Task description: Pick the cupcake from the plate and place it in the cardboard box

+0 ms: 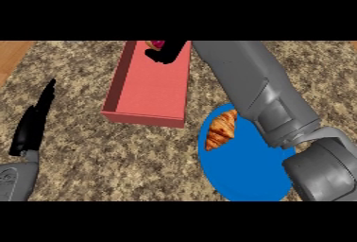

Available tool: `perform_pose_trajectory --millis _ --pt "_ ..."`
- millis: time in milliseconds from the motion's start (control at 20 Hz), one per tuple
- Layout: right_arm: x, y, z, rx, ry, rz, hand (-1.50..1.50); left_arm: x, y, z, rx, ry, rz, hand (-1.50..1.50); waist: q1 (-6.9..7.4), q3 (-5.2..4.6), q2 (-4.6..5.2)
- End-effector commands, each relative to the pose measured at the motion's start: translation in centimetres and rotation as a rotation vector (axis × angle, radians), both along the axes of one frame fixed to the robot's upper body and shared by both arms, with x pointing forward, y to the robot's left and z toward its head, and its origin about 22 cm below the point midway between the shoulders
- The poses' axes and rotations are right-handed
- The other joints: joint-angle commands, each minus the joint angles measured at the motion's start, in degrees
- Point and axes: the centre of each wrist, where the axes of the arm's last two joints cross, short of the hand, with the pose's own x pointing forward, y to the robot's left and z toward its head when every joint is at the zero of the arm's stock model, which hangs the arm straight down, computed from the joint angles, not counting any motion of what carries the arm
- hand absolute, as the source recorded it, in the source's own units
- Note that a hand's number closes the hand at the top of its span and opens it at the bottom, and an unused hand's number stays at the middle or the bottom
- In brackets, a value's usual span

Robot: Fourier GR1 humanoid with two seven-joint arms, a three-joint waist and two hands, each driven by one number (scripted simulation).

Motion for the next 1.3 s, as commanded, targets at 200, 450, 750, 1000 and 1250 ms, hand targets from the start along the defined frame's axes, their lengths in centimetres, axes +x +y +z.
perform_pose_trajectory --millis 200,450,750,1000,1250 --pt "-0.8 2.6 -0.1 -0.047 0.033 -0.048 1.50 0.0 -0.7 -0.2 0.009 -0.018 -0.033 0.00 1.99 -0.10 0.55" --pt "-0.6 1.8 -2.2 -0.068 0.028 -0.184 1.50 0.9 -2.7 0.5 0.001 -0.036 -0.077 0.00 4.62 -0.14 1.03" --pt "-0.5 0.7 -5.1 -0.124 0.210 -0.205 -1.50 2.0 -2.7 1.1 -0.006 -0.022 -0.076 0.00 4.93 -0.13 1.34" --pt "-0.5 0.4 -5.6 -0.032 0.212 -0.170 -1.50 2.7 -3.5 1.7 0.002 -0.032 -0.115 0.00 6.06 -0.07 1.52" --pt "-0.4 0.9 -3.9 0.191 0.187 -0.164 -1.50 1.7 -2.6 0.5 0.006 -0.016 -0.094 0.00 5.45 -0.01 1.09"
